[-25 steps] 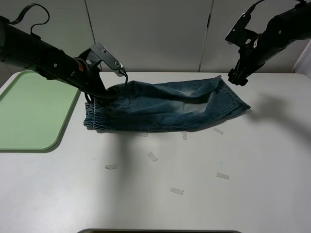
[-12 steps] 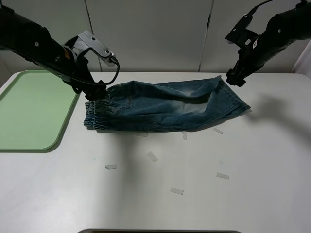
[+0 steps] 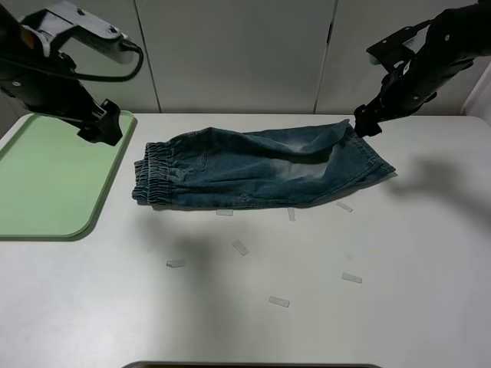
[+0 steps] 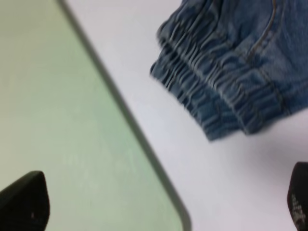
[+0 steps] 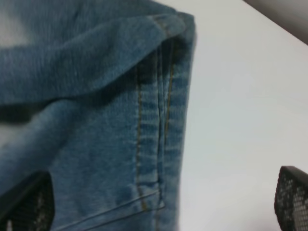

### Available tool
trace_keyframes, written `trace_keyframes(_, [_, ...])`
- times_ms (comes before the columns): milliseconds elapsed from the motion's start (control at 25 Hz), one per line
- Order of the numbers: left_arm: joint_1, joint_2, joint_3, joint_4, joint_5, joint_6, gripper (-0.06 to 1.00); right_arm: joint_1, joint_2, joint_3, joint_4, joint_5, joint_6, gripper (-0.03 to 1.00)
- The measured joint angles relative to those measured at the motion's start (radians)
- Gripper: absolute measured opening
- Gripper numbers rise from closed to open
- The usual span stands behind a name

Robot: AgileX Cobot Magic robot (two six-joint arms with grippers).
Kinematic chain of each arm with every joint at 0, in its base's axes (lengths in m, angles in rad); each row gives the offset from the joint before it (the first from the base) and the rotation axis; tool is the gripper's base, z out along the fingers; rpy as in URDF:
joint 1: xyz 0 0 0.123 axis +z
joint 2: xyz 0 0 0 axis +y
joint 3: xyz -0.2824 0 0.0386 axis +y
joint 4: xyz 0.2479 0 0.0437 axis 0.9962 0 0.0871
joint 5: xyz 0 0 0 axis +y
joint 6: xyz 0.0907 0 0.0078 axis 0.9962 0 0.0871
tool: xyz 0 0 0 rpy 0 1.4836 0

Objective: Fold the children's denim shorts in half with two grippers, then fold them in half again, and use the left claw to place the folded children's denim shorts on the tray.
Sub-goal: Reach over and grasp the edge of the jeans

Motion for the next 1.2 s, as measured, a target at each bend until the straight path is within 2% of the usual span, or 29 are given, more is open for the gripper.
trace_keyframes(160, [0.0,-0.185,0.0,0.0,0.162,-0.092,0.98,0.0,-0.058,0.0,0.043,0.062,0.161,0.69])
trace_keyframes(320, [0.0,-0.291,0.0,0.0,0.26,-0.111,0.98,0.0,-0.095,-0.001,0.098,0.144,0.255,0.69])
trace_keyframes(480, [0.0,-0.421,0.0,-0.011,0.387,-0.118,0.98,0.0,-0.111,-0.001,0.164,0.213,0.276,0.69])
trace_keyframes(560, [0.0,-0.446,0.0,-0.019,0.407,-0.118,0.97,0.0,-0.114,-0.001,0.205,0.259,0.279,0.69])
trace_keyframes(640, [0.0,-0.509,0.0,-0.044,0.467,-0.118,0.97,0.0,-0.115,-0.001,0.236,0.3,0.279,0.69])
trace_keyframes(800, [0.0,-0.66,0.009,-0.114,0.591,-0.119,0.97,0.0,-0.115,-0.001,0.25,0.316,0.279,0.69])
trace_keyframes(920, [0.0,-0.777,0.084,-0.133,0.609,-0.119,0.96,0.0,-0.115,-0.001,0.251,0.316,0.279,0.69])
trace_keyframes(1200, [0.0,-1.085,0.383,-0.183,0.606,-0.119,0.96,0.0,-0.115,-0.001,0.251,0.317,0.279,0.69])
